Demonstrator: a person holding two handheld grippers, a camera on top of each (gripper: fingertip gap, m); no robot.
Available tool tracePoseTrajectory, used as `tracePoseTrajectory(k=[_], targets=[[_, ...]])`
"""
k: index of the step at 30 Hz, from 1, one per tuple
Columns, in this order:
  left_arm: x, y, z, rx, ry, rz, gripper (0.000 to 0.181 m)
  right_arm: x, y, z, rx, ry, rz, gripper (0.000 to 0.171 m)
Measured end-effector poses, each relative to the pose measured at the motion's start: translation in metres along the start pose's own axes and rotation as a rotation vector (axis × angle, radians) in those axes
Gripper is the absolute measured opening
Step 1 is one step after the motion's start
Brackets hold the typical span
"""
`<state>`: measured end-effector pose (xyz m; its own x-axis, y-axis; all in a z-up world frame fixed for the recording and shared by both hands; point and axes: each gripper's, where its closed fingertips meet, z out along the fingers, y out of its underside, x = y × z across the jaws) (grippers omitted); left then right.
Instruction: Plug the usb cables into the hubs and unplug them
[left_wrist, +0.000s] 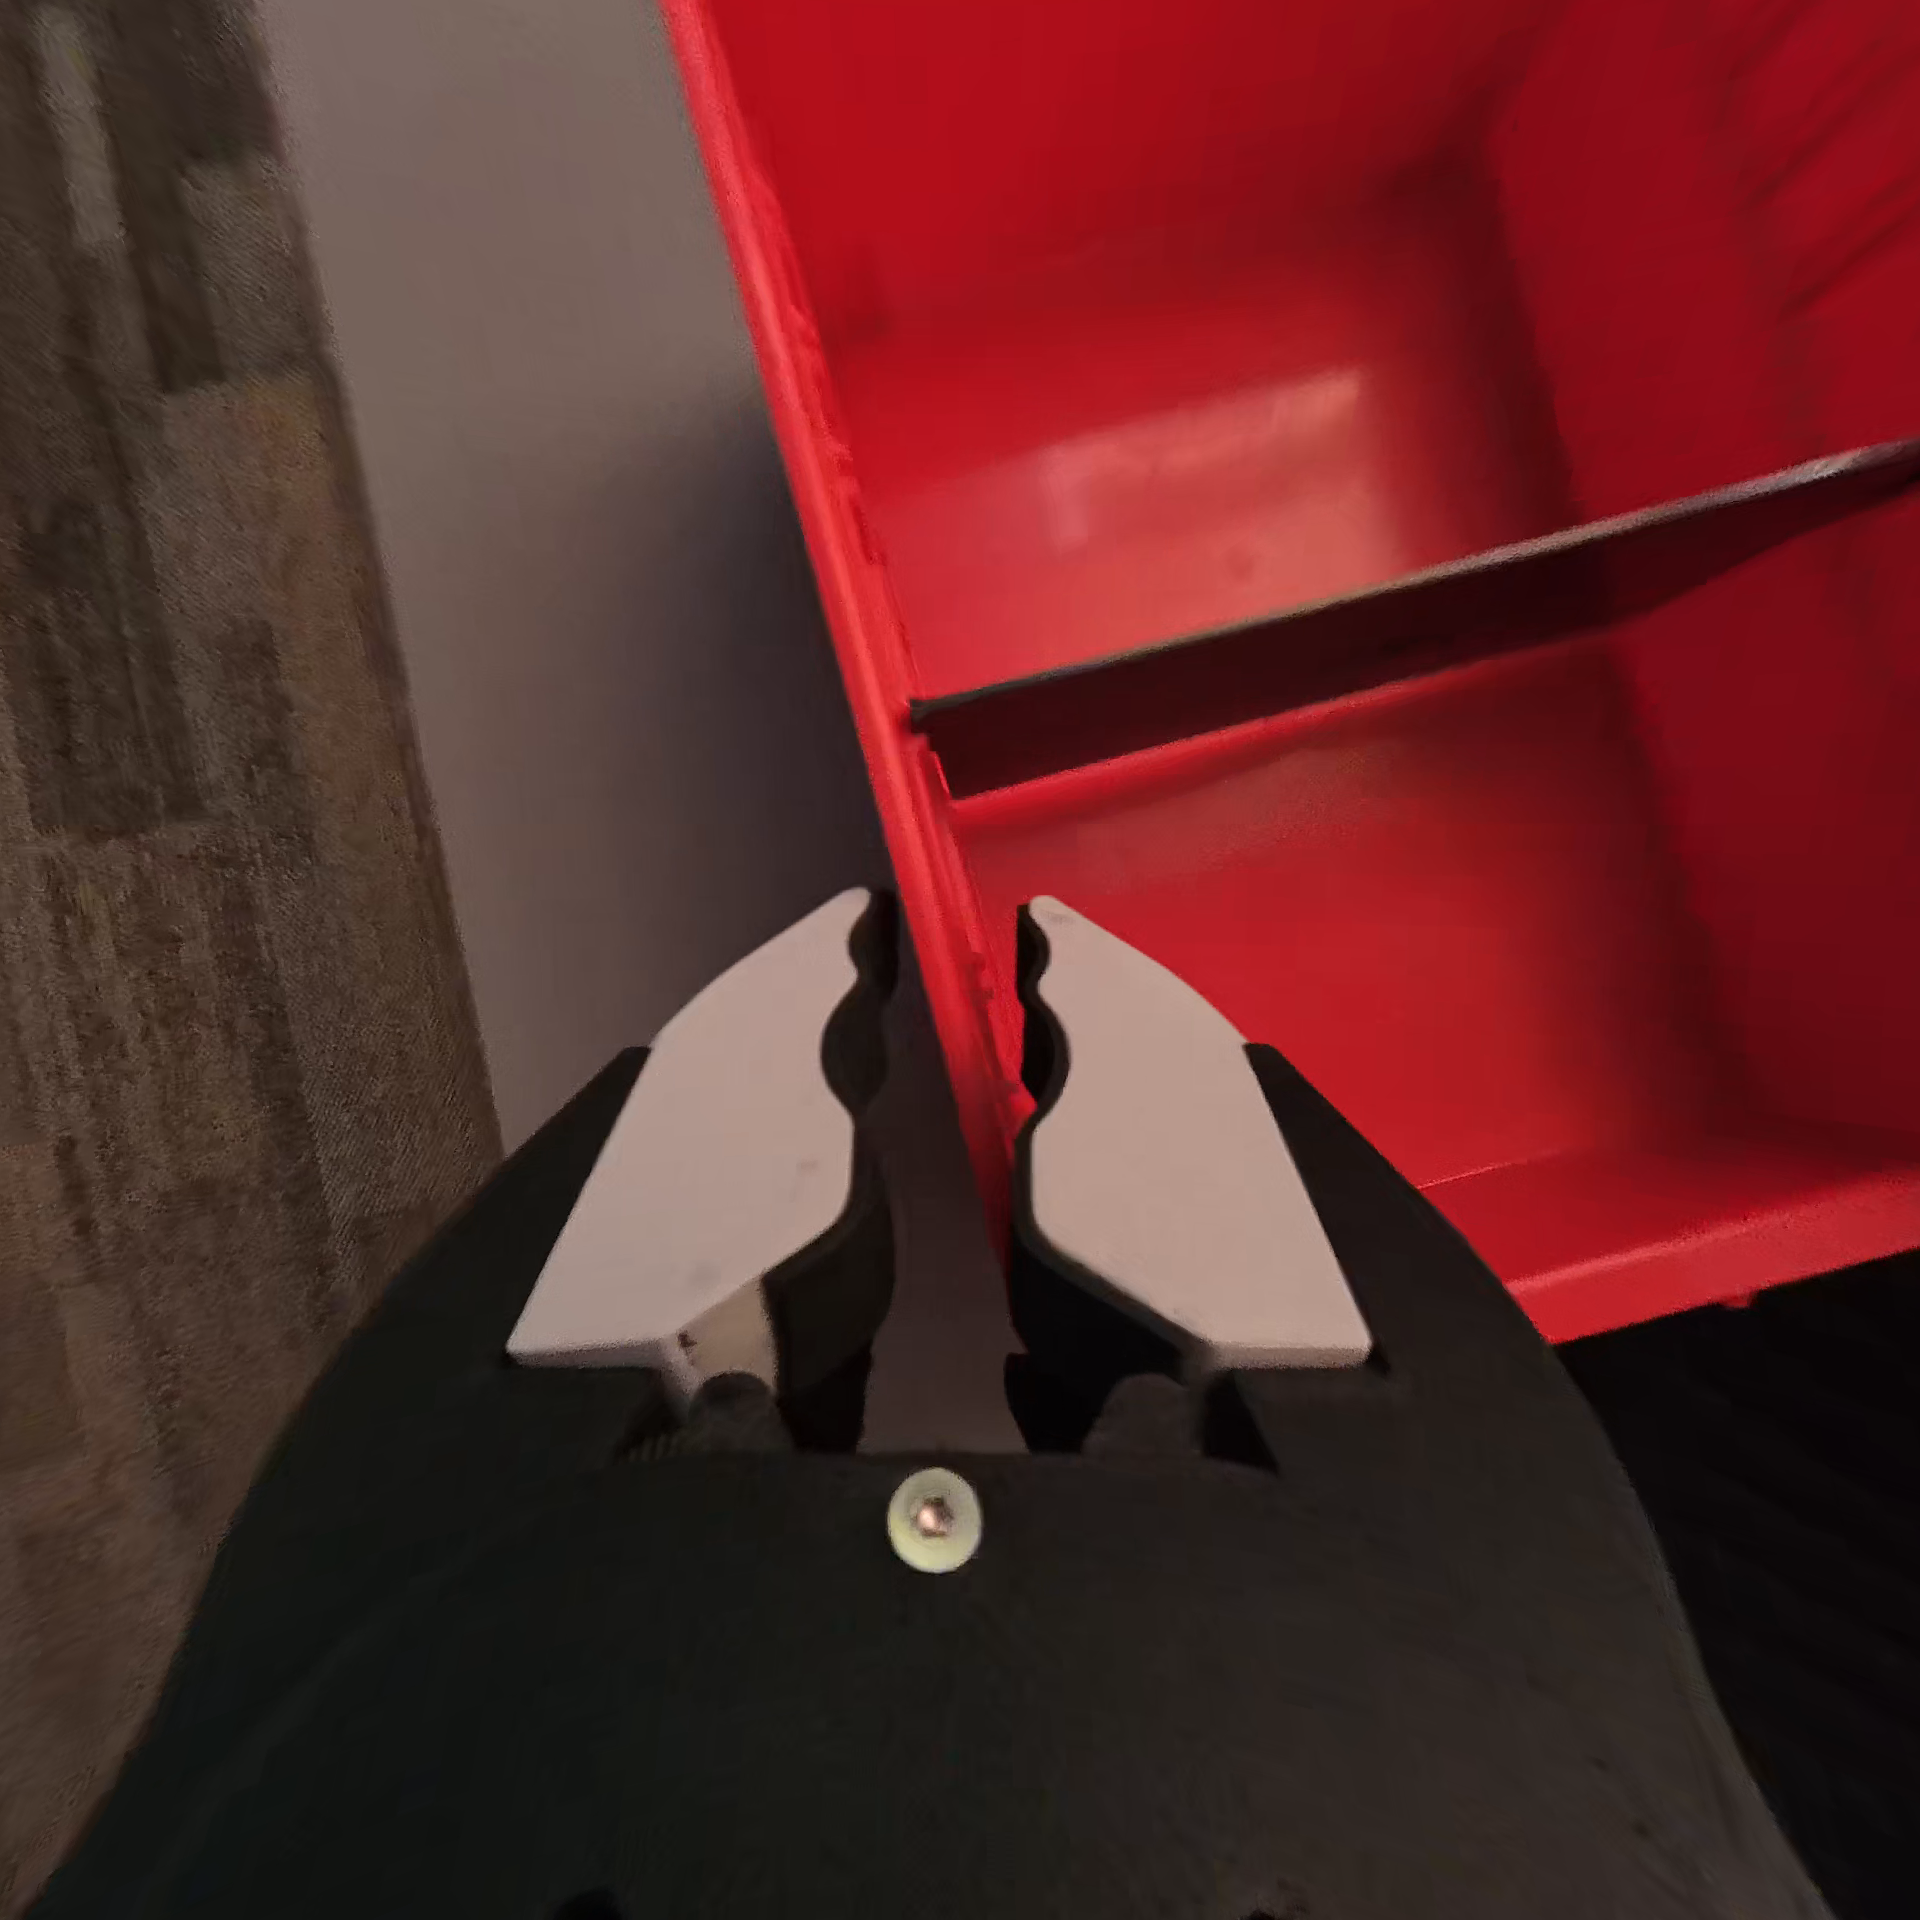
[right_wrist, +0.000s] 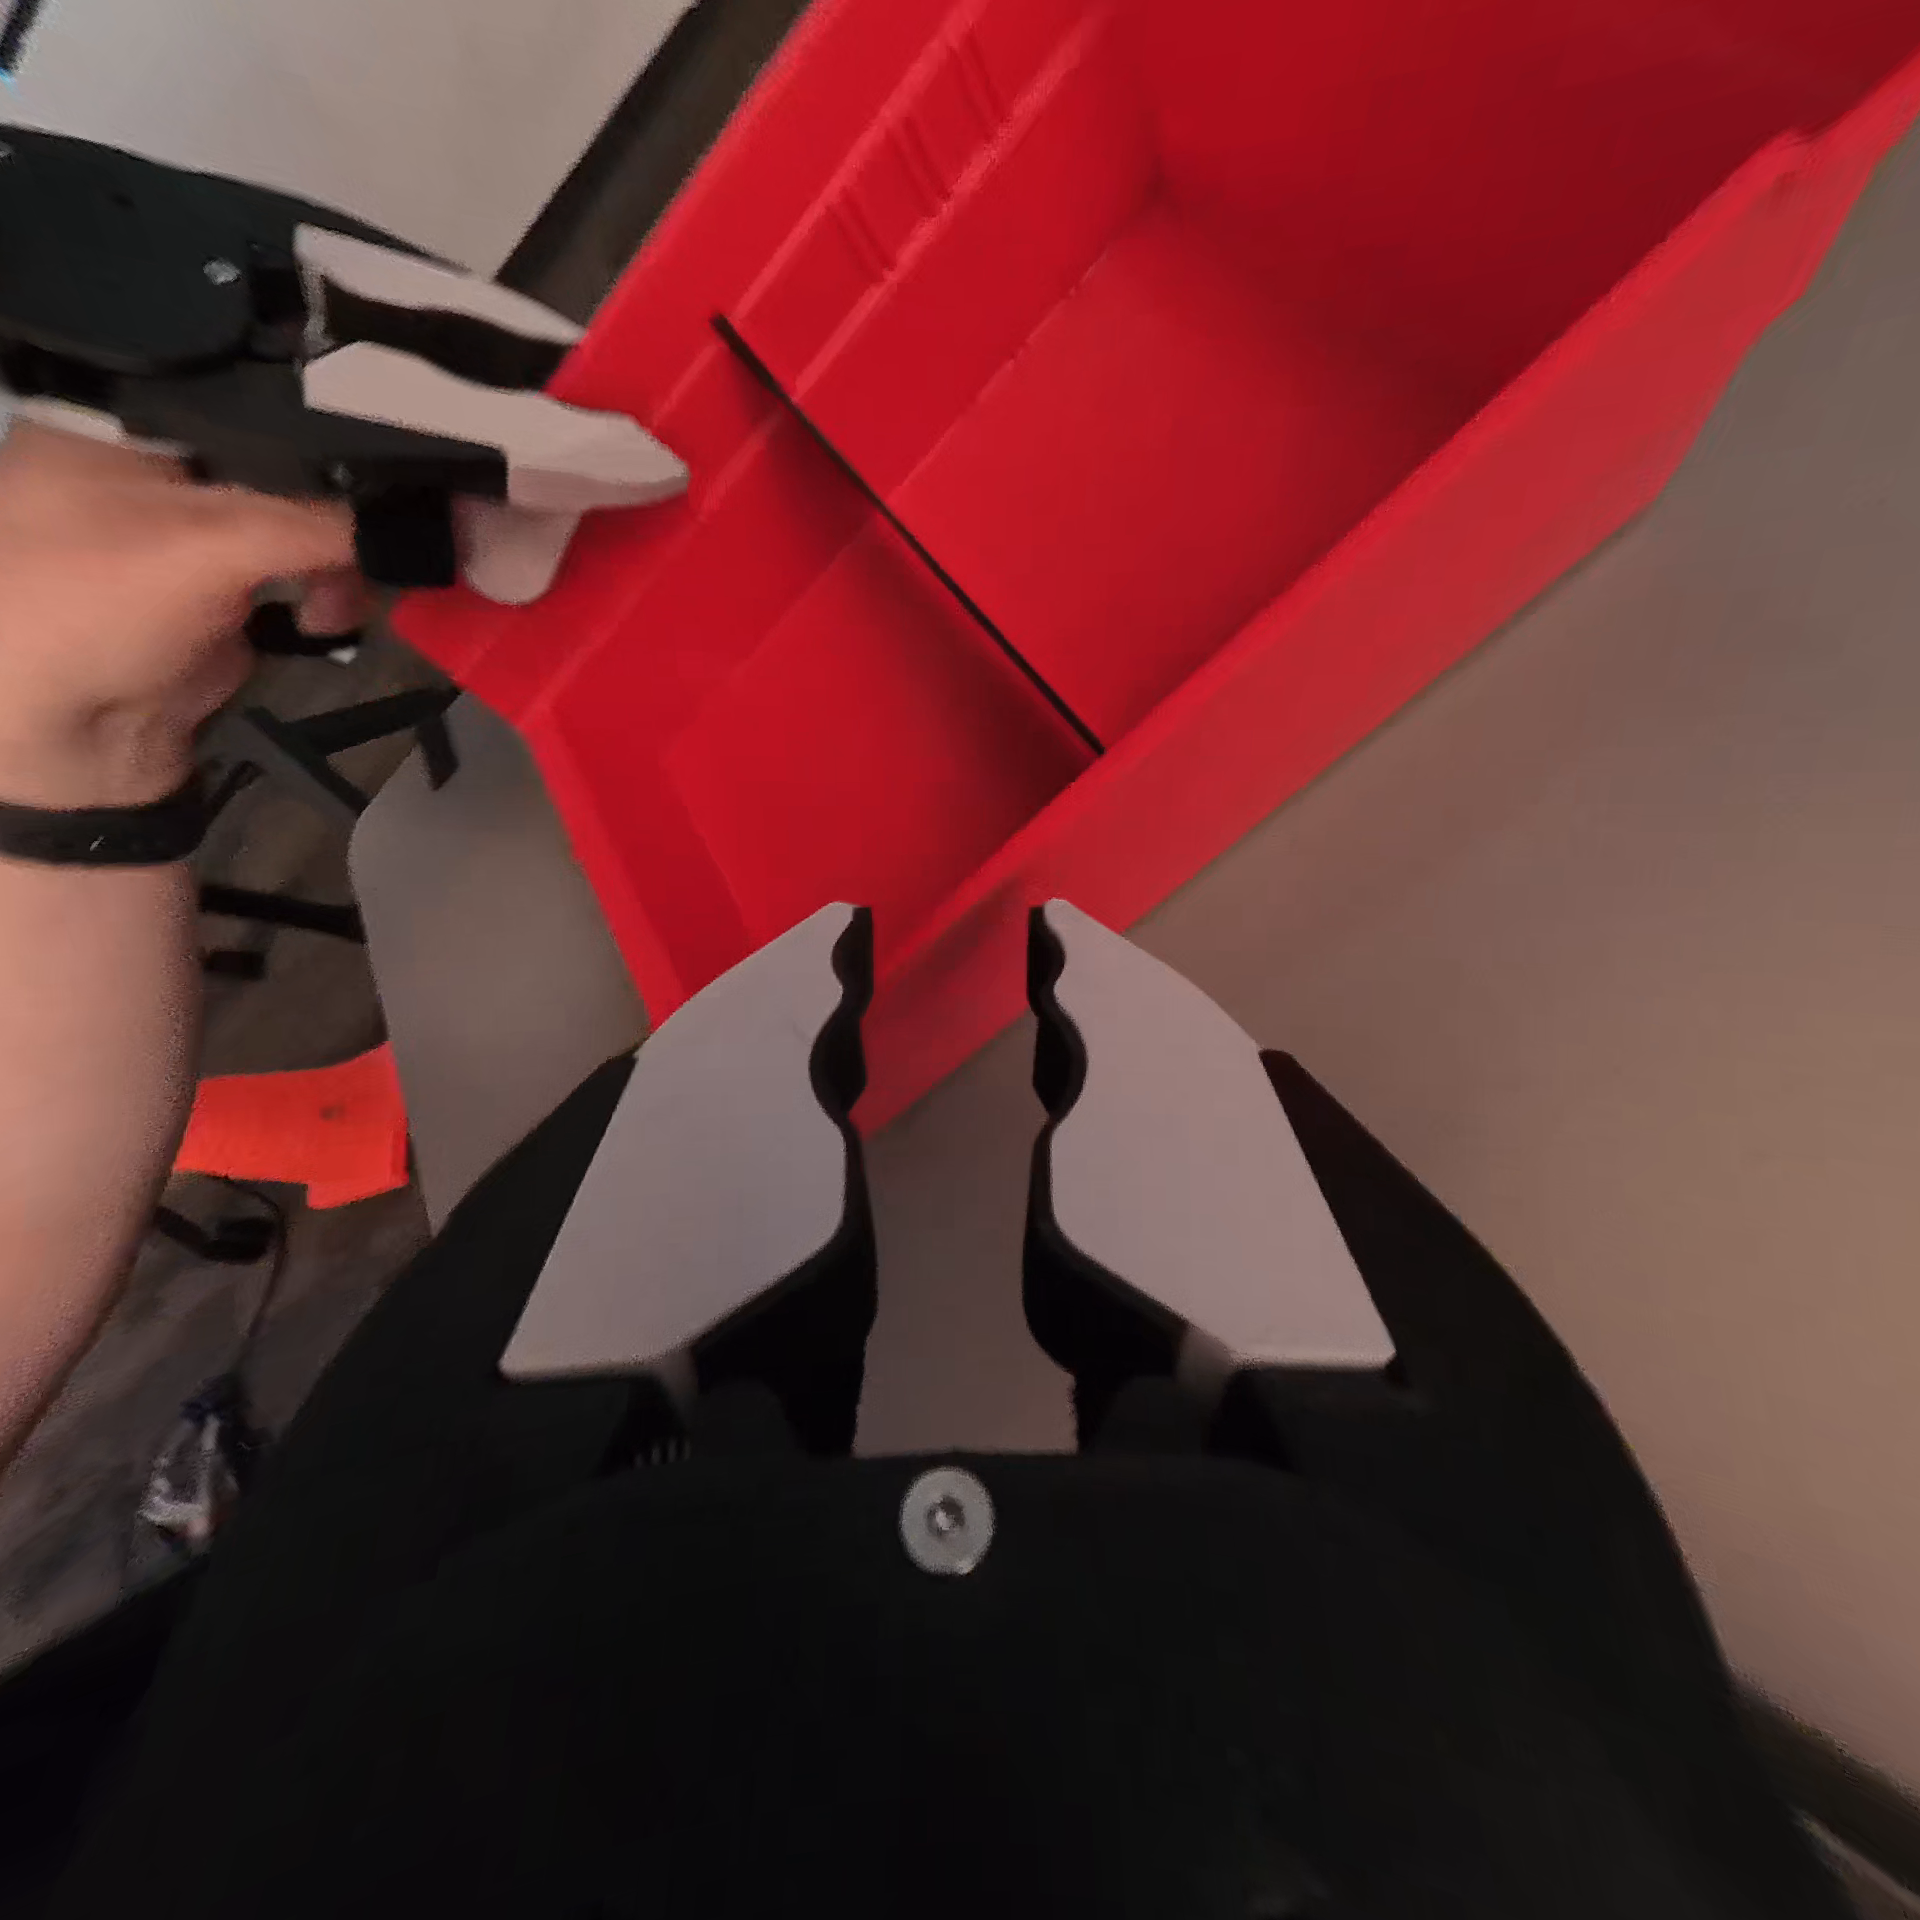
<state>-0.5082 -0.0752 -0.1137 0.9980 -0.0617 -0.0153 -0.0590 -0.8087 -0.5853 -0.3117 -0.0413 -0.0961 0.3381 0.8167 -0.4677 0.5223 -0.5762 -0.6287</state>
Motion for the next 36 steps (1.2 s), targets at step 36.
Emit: tracePoseTrajectory(k=[36], targets=[[0.361,-0.019,0.098,-0.123,0.253,0.844,0.059,0.140,0.079,-0.214,0.266,0.047,-0.257,0.043]])
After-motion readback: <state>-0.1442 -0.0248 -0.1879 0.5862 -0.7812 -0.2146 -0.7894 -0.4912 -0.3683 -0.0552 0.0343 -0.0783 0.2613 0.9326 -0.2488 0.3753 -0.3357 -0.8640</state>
